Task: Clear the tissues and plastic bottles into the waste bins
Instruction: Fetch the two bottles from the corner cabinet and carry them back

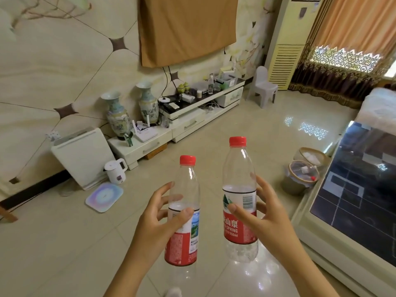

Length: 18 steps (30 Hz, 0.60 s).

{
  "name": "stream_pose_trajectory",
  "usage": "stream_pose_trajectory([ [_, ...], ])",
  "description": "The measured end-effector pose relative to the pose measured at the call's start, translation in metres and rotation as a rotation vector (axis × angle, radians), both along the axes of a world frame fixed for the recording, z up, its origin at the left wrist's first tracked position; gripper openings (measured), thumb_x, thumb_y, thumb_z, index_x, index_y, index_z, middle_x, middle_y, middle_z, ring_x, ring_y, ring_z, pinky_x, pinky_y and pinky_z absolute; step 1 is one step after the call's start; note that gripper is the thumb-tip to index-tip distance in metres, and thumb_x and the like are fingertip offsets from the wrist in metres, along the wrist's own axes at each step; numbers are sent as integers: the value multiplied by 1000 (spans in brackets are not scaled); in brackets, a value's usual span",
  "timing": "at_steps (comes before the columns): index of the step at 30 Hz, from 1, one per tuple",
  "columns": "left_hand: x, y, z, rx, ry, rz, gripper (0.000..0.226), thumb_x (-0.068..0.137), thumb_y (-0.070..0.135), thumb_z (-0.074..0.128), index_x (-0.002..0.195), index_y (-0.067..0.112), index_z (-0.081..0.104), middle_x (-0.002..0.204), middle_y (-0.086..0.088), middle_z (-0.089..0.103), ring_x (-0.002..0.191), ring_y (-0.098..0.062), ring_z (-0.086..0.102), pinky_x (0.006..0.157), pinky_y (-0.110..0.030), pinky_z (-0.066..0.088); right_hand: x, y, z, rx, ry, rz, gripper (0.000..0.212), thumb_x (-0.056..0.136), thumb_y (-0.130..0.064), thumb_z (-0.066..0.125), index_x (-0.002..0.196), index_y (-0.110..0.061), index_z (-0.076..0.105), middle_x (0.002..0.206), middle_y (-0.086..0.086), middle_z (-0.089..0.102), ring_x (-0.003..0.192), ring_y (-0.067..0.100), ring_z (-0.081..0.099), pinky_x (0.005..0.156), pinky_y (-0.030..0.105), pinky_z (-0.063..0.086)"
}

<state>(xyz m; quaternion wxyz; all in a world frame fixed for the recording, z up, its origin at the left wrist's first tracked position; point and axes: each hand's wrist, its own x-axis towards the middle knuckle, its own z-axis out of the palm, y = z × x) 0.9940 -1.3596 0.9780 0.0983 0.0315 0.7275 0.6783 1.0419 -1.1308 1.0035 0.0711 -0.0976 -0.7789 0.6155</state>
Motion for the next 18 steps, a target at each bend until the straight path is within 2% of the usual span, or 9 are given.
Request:
stream_pose_trajectory([
  [3, -72, 4, -4, -17, 8, -41, 75, 52, 63, 76, 120, 57, 47, 117, 19, 64, 108, -12, 63, 93, -44, 52, -65, 0, -8, -5, 1, -39, 91, 58, -49, 76, 137, -47, 32, 118, -17, 58, 98, 4, 63, 77, 31, 57],
  [6, -145, 7, -3, -35, 5, -106, 78, 52, 64, 76, 123, 56, 45, 118, 19, 63, 109, -11, 62, 93, -42, 53, -127, -1, -10, -15, -7, -84, 93, 56, -52, 76, 138, -47, 32, 116, -18, 59, 98, 5, 63, 79, 34, 57],
  [9, -218, 10, 3, -52, 0, -161, 78, 51, 63, 77, 123, 55, 46, 117, 19, 64, 110, -12, 62, 94, -42, 52, -182, 0, -8, -33, -17, -135, 92, 56, -52, 76, 137, -47, 33, 115, -21, 59, 98, 3, 63, 79, 33, 57],
  [13, -306, 31, 7, -61, 24, -200, 76, 50, 62, 76, 120, 56, 47, 115, 20, 64, 107, -10, 63, 90, -36, 53, -245, 14, -8, -34, -22, -198, 85, 60, -48, 76, 132, -54, 31, 110, -28, 56, 96, -7, 60, 71, 20, 52],
  [15, -341, 49, 7, -60, 25, -229, 76, 50, 62, 75, 120, 55, 47, 115, 20, 63, 106, -9, 63, 89, -33, 53, -273, 27, -11, -24, -28, -232, 84, 59, -48, 76, 130, -55, 31, 109, -31, 56, 96, -7, 60, 72, 21, 52],
  [18, -391, 83, 3, -57, 22, -286, 79, 51, 61, 76, 124, 53, 47, 117, 19, 63, 108, -10, 62, 91, -38, 53, -315, 55, -15, -24, -31, -294, 85, 57, -49, 76, 130, -53, 33, 109, -29, 58, 96, -4, 61, 74, 23, 53],
])
